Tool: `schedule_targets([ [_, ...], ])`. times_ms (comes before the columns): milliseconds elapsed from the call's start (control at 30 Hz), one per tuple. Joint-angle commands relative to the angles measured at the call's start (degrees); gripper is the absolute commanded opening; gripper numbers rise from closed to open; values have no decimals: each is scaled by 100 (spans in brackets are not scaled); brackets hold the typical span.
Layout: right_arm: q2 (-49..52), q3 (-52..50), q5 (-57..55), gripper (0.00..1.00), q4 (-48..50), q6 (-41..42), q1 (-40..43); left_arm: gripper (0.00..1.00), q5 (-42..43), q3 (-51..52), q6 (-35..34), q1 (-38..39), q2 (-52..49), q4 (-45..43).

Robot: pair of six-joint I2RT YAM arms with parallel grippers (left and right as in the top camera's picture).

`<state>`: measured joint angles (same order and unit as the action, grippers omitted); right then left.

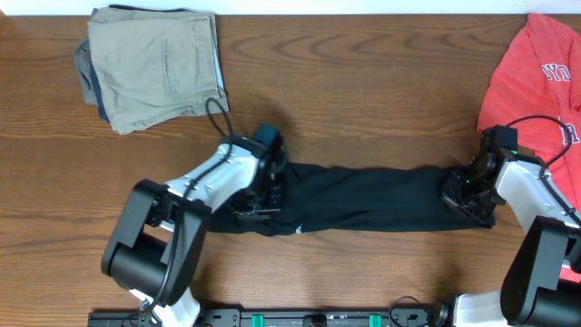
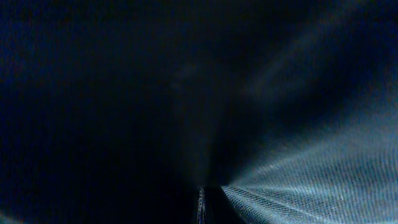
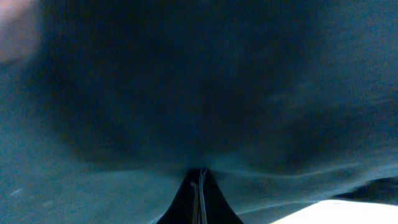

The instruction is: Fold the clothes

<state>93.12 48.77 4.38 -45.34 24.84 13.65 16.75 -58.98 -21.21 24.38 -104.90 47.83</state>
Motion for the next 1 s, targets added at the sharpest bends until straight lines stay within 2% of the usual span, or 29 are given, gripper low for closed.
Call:
schedule_targets([
  [0,-11,-35,-264,1,-35,129,-55,6,-951,326,-72,-522,-168,107],
  [67,-11,-33,-105,1,-50,120,-61,6,-1259,343,-120,-859,-168,313],
  [467,-11,-35,-79,2,96,127,-533,6,-1410,341,-243,-1976,-105,514],
  [967,-13,-35,-468,1,28,144,-568,6,-1744,341,-138,-2879,-15,828],
])
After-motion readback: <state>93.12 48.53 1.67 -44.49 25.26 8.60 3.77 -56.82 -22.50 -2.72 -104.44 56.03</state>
